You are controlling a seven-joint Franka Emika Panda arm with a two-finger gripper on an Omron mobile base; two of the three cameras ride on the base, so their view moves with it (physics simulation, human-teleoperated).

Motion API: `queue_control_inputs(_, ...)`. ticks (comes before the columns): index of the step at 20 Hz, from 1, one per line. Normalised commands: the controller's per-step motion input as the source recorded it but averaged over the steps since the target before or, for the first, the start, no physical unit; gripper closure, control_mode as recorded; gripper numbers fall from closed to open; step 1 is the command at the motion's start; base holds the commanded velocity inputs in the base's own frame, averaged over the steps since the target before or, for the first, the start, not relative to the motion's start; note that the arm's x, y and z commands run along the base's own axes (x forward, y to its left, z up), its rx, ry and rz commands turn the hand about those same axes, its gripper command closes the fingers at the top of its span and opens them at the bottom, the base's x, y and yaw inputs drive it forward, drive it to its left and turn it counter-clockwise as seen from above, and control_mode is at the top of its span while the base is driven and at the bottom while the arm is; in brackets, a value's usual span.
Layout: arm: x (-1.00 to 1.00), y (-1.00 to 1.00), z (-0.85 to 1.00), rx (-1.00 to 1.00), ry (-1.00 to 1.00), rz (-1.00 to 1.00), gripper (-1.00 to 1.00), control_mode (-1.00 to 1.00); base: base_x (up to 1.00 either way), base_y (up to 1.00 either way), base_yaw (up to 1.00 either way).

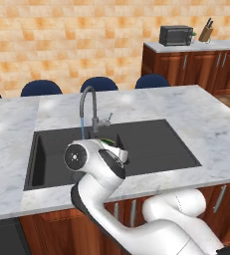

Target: Soak the sponge with water for a few seconds and then drop it inside the sink.

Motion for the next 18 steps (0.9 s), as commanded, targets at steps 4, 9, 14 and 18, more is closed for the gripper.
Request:
queue_control_inputs(4,0.46,0.00,0.00,0.00,0.00,-0.06,1.00,-1.00,0.00,0.00,0.00)
queue_control_inputs(9,0.51,0.00,0.00,-0.02,0.00,0.00,1.00,-1.00,0.00,0.00,0.00)
queue_control_inputs(14,0.23,0.01,0.00,-0.03,0.00,-0.01,1.00,-1.00,0.00,0.00,0.00)
queue_control_inputs(18,0.19,0.07,-0.08,-0.03,-0.01,-0.03,1.00,-1.00,0.00,0.00,0.00)
